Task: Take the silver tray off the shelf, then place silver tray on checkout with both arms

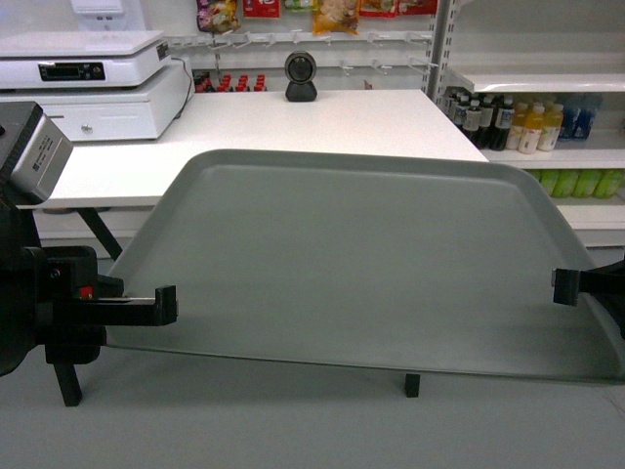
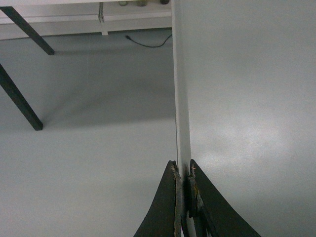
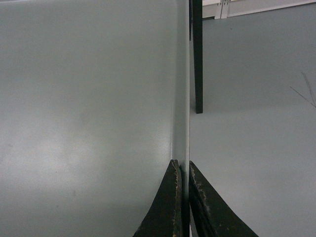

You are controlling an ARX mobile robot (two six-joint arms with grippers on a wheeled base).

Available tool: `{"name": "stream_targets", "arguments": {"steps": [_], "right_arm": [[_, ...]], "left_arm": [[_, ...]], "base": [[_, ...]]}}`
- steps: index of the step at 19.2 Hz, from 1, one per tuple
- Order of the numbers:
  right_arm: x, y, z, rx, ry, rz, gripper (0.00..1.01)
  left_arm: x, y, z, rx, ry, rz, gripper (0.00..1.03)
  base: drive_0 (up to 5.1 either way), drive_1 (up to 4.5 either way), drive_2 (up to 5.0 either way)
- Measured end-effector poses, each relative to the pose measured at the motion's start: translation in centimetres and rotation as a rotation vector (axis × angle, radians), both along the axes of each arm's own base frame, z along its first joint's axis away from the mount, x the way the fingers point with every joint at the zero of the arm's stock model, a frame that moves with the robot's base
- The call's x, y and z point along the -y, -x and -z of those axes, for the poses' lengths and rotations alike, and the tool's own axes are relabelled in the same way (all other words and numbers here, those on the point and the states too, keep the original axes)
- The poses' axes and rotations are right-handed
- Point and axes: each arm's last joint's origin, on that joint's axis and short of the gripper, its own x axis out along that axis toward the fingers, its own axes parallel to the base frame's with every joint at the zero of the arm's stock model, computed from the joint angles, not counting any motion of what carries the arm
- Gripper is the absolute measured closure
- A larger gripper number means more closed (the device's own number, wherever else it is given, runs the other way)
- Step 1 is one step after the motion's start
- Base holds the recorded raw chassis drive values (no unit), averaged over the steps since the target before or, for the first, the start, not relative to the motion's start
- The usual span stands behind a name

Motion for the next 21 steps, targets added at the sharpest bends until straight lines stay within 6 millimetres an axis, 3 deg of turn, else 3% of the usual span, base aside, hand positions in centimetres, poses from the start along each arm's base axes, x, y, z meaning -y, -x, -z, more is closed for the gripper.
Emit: {"name": "stream_targets", "arguments": {"steps": [21], "right_arm": [[0.01, 0.00, 0.03, -0.002, 0.001, 0.000, 0.98]], "left_arm": [[0.00, 0.00, 0.05, -0.003, 0.000, 0.001, 1.00]], "base": [[0.1, 4.44, -4.2]]}}
